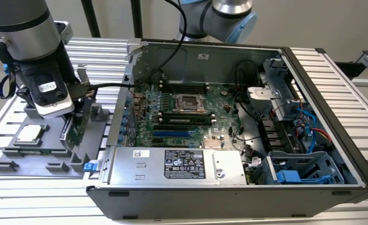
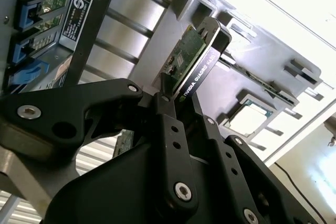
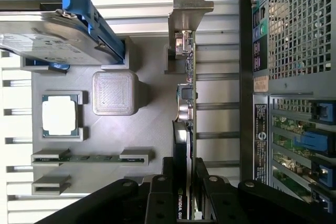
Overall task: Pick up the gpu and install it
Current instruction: 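Pick up the gpu and move the gpu toward the slot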
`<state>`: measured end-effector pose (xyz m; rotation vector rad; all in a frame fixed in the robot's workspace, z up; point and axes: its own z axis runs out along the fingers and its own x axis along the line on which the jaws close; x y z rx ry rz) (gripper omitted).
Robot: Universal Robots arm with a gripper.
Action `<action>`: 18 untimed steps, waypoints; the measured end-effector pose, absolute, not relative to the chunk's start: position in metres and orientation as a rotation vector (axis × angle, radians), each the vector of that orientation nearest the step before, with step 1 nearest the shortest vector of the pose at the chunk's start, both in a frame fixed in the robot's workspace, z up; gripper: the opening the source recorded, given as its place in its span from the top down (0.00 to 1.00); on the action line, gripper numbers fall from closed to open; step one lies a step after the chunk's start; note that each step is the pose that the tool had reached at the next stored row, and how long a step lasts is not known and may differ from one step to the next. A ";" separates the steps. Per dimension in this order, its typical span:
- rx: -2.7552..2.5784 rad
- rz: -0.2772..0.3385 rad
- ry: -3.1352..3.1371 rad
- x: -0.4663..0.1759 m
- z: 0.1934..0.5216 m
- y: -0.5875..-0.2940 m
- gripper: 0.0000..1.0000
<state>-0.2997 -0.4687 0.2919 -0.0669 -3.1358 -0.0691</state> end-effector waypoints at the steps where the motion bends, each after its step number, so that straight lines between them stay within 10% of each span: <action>1: -0.067 -0.069 -3.136 -0.300 0.292 -0.469 1.00; 18: -0.067 -0.069 -3.136 -0.300 0.300 -0.469 1.00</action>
